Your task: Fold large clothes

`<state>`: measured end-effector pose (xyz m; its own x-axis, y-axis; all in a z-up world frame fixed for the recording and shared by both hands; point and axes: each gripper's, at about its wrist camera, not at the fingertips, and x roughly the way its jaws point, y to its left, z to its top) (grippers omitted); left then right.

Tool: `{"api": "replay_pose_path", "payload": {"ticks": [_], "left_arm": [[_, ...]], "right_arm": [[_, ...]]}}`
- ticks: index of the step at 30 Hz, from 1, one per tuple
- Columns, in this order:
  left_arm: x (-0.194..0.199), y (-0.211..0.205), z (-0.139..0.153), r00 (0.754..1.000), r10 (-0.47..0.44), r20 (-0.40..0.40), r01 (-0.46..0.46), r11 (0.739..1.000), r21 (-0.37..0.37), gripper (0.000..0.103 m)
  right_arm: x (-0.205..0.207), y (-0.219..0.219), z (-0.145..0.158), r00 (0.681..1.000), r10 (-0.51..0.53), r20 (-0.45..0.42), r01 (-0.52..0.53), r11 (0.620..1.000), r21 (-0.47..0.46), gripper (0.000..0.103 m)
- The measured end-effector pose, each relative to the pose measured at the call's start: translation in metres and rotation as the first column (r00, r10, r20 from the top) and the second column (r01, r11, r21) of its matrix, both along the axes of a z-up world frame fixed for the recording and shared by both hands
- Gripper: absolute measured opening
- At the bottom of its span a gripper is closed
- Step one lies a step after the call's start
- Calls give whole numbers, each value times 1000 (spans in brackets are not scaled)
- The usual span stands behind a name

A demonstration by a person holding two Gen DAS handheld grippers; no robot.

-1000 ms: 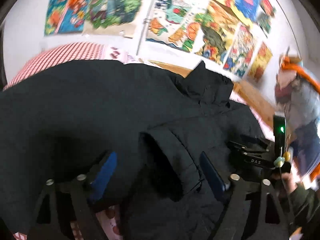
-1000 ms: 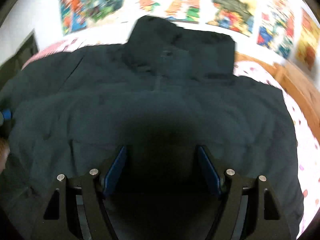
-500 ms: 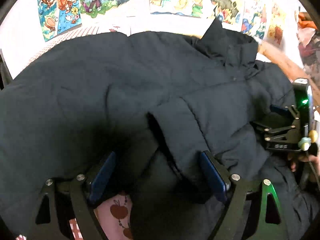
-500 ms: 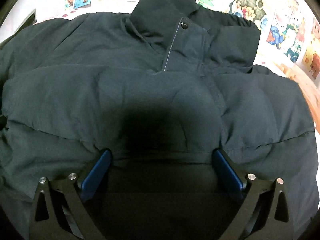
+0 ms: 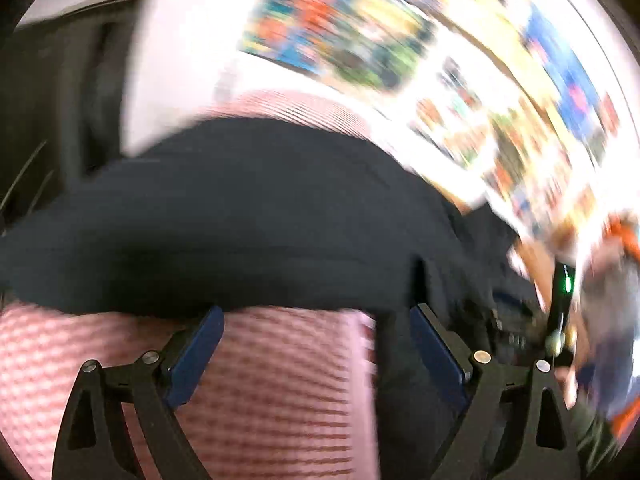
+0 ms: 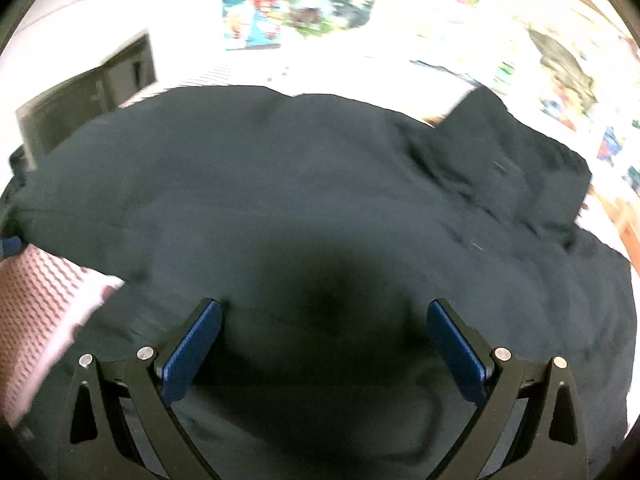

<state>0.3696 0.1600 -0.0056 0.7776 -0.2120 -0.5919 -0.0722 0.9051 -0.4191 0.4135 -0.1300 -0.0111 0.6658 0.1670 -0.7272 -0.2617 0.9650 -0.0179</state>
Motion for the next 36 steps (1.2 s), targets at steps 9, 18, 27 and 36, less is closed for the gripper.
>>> {"api": "replay_pose_path", "payload": {"ticks": [9, 18, 27, 36], "left_arm": [[-38, 87, -21, 946, 325, -14, -318, 915, -248, 94], [-29, 111, -33, 871, 488, -55, -479, 817, -322, 90], [-25, 110, -20, 854, 520, -21, -511, 830, -225, 21], [-24, 64, 50, 866, 427, 260, -440, 898, -11, 8]], "right_arm": [[26, 53, -14, 1000, 14, 2, -14, 989, -144, 101], [18, 66, -36, 999, 10, -38, -18, 978, -210, 101], [2, 41, -9, 1000, 10, -15, -12, 993, -121, 101], [-21, -11, 25, 998, -38, 45, 40, 998, -57, 101]]}}
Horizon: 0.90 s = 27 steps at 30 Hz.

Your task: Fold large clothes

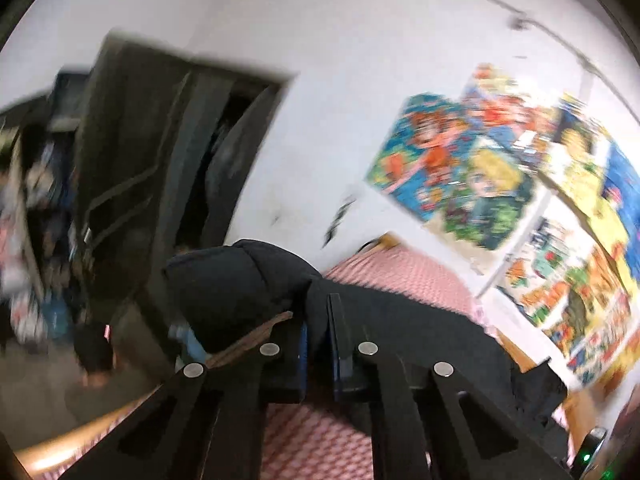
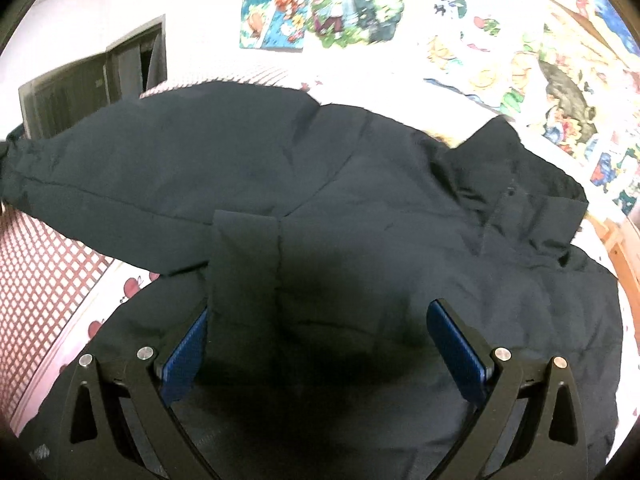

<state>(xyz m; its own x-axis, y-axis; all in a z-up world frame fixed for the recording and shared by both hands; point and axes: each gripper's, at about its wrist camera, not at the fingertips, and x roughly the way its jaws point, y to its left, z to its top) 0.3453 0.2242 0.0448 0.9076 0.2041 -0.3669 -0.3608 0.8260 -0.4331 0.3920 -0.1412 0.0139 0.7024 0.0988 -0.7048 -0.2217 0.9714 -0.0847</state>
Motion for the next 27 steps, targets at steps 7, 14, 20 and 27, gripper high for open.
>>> {"api": "replay_pose_path", "payload": {"ticks": [7, 14, 20, 27], "left_arm": [[9, -55, 69, 974, -192, 119, 168, 968, 187, 8], [30, -118, 114, 890, -431, 150, 390, 889, 239, 8], [34, -200, 128, 770, -626, 126, 564, 759, 324, 8], [42, -288, 112, 621, -783, 25, 726, 588, 356, 8]], "right_arm": [[-14, -48, 19, 999, -16, 51, 4, 974, 225, 101], [-25, -57, 26, 990, 125, 72, -144, 906, 398, 101], [-42, -93, 30, 993, 6, 117, -44, 944, 327, 101], [-56, -166, 19, 970, -237, 56, 203, 915, 349, 101]]}}
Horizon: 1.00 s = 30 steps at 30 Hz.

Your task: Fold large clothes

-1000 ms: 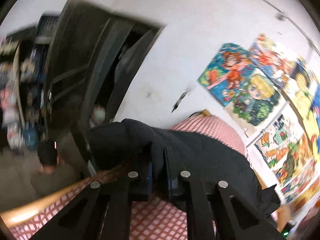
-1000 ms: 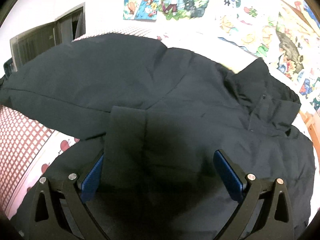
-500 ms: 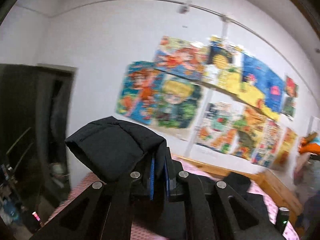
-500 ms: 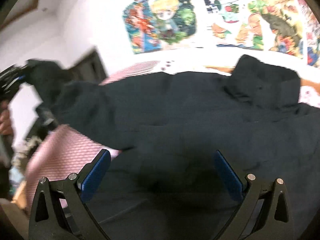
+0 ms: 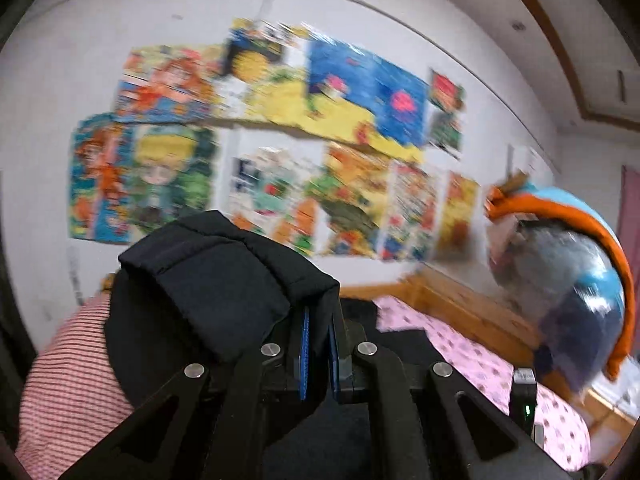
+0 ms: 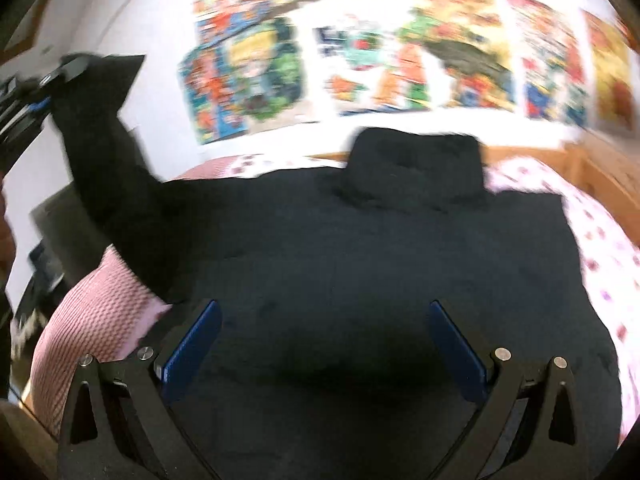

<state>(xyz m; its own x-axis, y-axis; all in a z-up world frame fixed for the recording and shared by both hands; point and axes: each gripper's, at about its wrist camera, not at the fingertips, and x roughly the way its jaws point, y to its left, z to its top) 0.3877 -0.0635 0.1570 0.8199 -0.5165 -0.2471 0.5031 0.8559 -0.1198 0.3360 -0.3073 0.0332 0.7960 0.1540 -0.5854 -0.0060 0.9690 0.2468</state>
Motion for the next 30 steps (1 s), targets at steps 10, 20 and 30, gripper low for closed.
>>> {"api": "replay_pose_path", "payload": {"ticks": [10, 20, 30], "left_arm": [[13, -103, -83, 966, -171, -195, 220, 939, 265, 8], [18, -139, -159, 869, -225, -441, 400, 845, 356, 11], [11, -114, -162, 830, -286, -479, 461, 835, 300, 73]], "right_arm": [[-16, -97, -45, 946, -299, -125, 311, 946, 89, 101], [-24, -124, -69, 919, -359, -165, 382, 914, 139, 101], [-18, -119, -94, 945, -276, -179, 322, 887, 332, 101]]}}
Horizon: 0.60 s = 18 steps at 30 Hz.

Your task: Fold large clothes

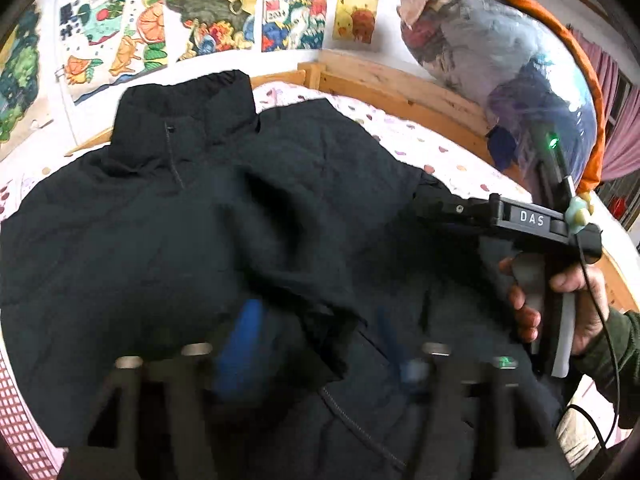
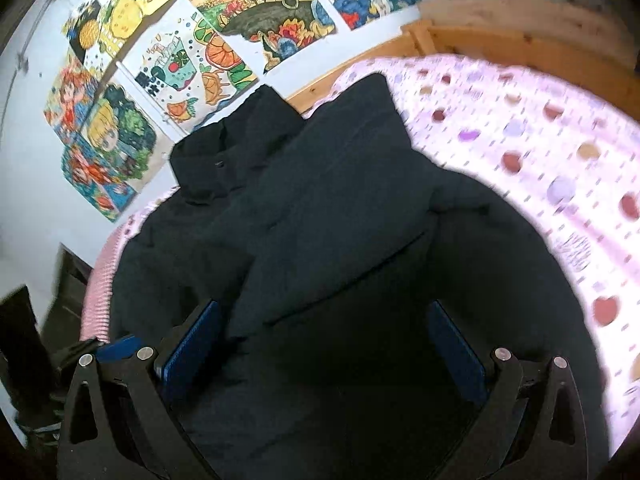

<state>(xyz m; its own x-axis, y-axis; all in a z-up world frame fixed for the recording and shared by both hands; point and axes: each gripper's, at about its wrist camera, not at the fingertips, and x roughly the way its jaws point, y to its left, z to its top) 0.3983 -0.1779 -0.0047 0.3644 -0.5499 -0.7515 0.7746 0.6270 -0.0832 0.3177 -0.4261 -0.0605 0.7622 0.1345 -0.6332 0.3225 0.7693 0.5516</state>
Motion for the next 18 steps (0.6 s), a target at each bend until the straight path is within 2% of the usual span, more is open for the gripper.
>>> {"api": "replay_pose_path", "payload": {"ticks": [2, 6, 10, 11, 14, 17, 18], "left_arm": [[0, 11, 3, 1000, 1, -16, -1, 1000, -29, 74], [5, 31, 4, 998, 53, -39, -55, 998, -38, 74], [15, 72, 6, 981, 193, 0, -193, 981, -33, 76], [19, 85, 6, 970, 244, 13, -244, 969, -28, 78], [31, 117, 3, 931, 362, 42, -362, 932, -15, 81], [42, 151, -3, 885, 465, 30, -465, 885, -10, 82], [43, 158, -5, 876, 483, 23, -482, 876, -15, 82]], "right_arm": [[4, 7, -3, 1000, 25, 19, -25, 999, 35, 101], [10, 21, -11, 996, 84, 40, -88, 992, 91, 101], [15, 28, -26, 995, 87, -38, -83, 990, 110, 101], [19, 31, -32, 993, 87, -75, -79, 991, 104, 101], [22, 38, -32, 992, 90, -93, -82, 994, 78, 101], [26, 49, -31, 987, 116, -107, -109, 991, 74, 100], [26, 52, -30, 986, 128, -106, -120, 990, 75, 96]]}}
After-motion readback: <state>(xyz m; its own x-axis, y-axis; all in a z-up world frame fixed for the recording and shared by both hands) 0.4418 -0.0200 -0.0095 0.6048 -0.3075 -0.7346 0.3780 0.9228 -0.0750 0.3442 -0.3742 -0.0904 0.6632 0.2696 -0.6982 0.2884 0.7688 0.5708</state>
